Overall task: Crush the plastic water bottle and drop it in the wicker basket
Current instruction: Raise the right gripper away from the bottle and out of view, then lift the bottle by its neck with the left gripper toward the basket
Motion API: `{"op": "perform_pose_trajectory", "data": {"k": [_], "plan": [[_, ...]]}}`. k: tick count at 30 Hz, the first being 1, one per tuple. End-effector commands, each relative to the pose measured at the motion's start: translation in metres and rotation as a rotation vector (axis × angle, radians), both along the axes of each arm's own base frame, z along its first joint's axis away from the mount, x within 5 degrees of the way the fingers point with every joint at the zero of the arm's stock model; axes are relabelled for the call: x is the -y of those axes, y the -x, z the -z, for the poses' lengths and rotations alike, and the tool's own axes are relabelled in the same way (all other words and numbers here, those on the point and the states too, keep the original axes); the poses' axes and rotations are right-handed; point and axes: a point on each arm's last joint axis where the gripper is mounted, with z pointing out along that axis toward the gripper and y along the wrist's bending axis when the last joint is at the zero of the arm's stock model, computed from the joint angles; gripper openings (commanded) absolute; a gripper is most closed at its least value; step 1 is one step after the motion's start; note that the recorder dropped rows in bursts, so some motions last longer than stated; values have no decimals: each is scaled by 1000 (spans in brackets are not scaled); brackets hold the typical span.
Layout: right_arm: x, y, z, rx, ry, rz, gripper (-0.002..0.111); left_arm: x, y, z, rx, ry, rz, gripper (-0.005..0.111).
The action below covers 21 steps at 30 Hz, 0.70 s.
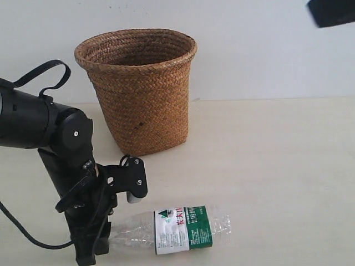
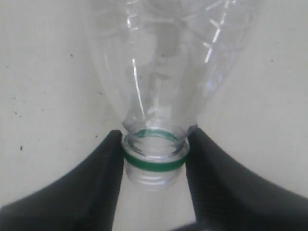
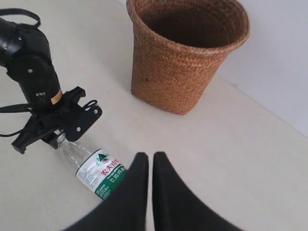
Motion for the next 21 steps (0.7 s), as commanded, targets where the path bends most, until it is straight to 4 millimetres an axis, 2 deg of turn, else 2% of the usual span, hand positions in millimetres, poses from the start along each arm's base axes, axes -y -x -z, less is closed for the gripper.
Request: {"op": "perform_pose_trajectory", "data": {"k": [1,4,6,15,16,21], "plan": [[32,41,11,86,-54,7,0,1,0,-3,12,10,-5,4],[51,66,42,113,-103,22,0,1,0,-3,14,11,-5,4],[58,74,65,83,-129,42,0,1,0,-3,14,11,-5,4],[66,85,161,-49,-160,106,0,3,-2,-5,42,27,-7,4],[65,83,168,-55,-161,109,0,3,-3,-6,50,31,-2,4],[61,80,170,-24,-233,110,0,4,-7,-34,139,67,15,4]]}}
